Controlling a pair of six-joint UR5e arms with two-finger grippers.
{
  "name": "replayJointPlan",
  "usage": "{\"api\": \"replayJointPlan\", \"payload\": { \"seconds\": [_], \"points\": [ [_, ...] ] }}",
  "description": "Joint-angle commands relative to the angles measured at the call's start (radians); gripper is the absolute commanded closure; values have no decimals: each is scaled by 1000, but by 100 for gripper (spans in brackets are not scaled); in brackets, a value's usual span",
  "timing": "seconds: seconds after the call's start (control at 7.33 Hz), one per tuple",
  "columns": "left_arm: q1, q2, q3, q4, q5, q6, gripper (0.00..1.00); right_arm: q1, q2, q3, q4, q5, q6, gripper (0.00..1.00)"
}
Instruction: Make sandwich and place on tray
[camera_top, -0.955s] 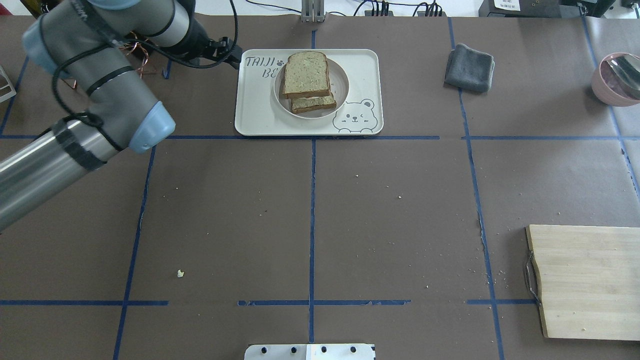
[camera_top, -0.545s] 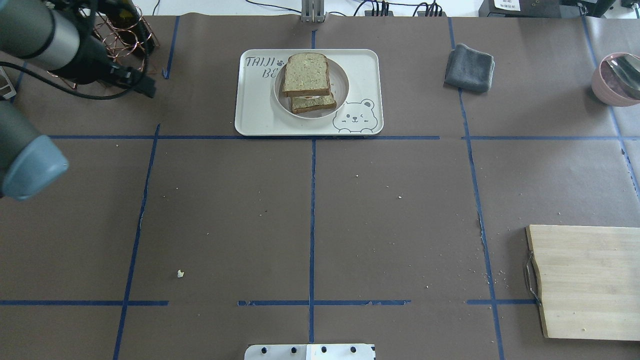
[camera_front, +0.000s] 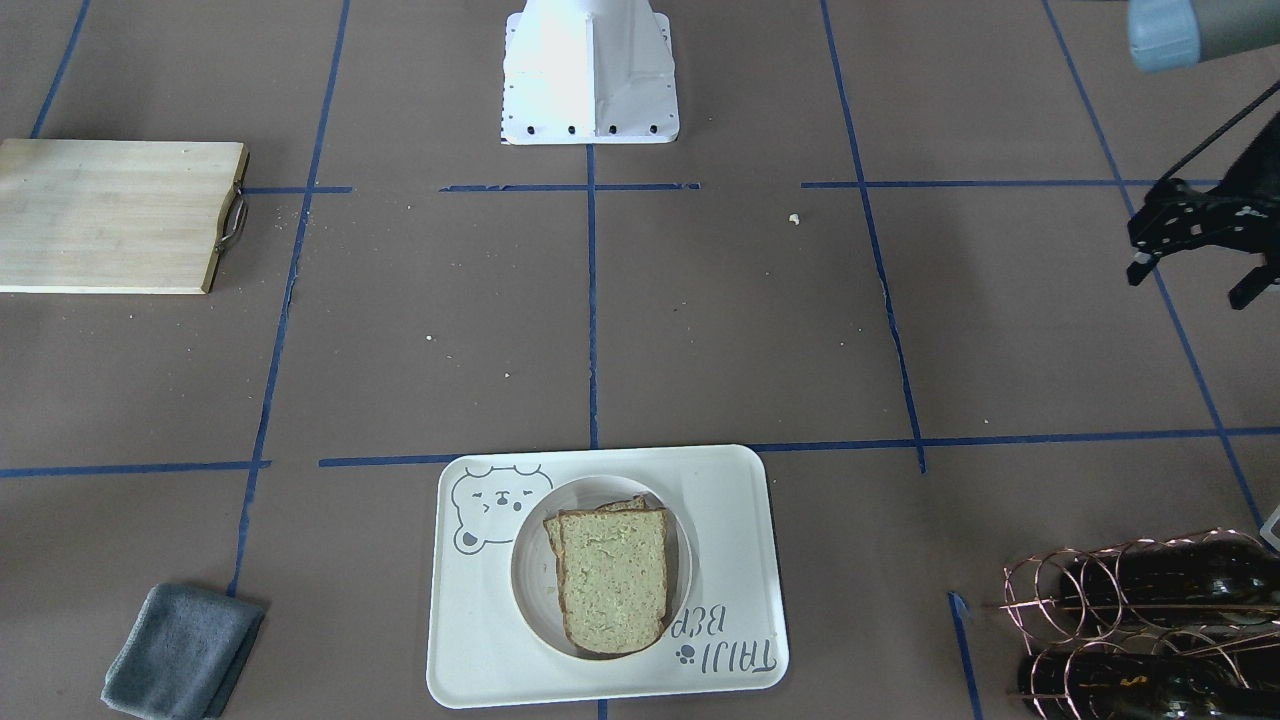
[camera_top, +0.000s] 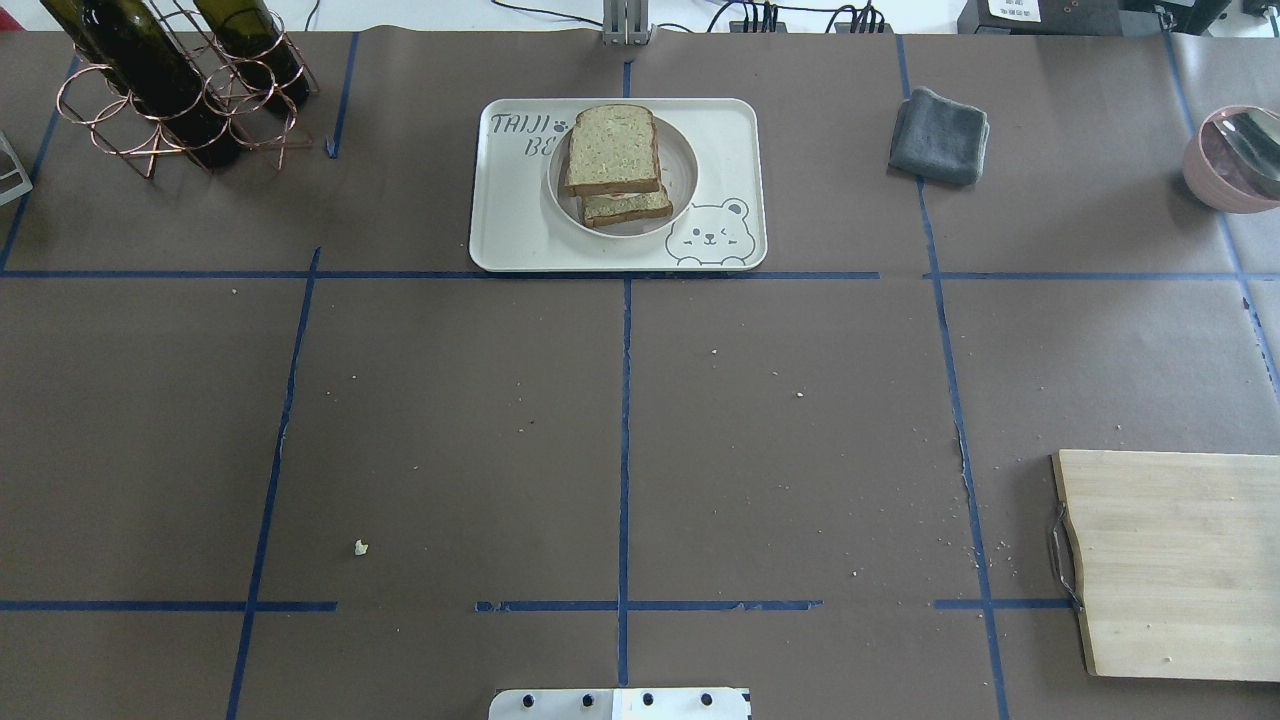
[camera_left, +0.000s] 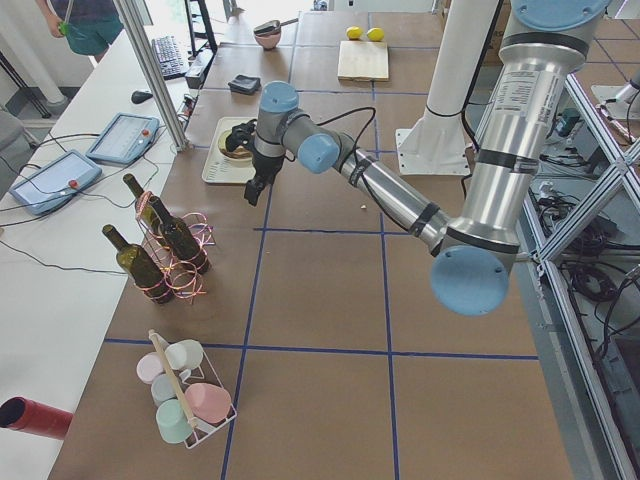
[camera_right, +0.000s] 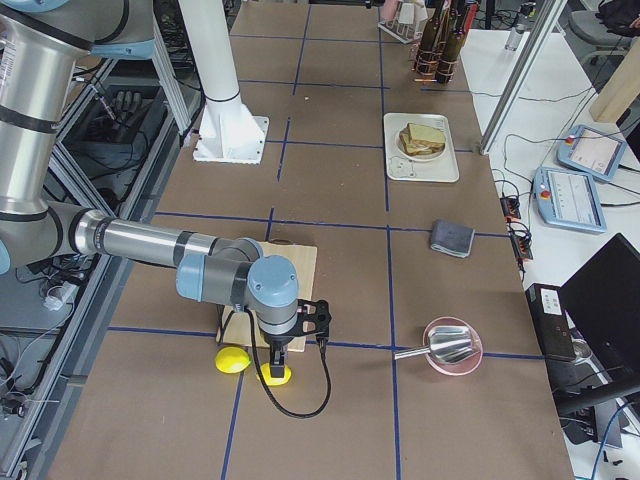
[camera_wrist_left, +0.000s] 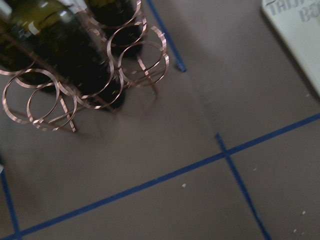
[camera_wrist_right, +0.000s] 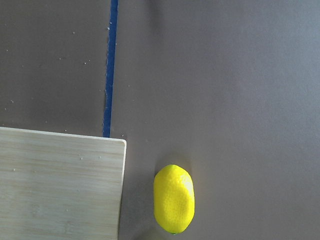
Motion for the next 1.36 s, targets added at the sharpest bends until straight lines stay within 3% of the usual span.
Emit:
{"api": "replayJointPlan", "payload": {
  "seconds": [0.0, 0.41, 1.23],
  "points": [
    [-168, 153, 50, 26, -21, 207, 0, 0, 1, 1, 2, 0, 0, 0],
    [-212, 236, 54, 29, -20, 245, 0, -2, 4, -1, 0, 0, 2, 0],
    [-212, 235, 64, 46, -14, 245, 0, -2, 4, 2, 2, 0, 2, 0]
  ]
}}
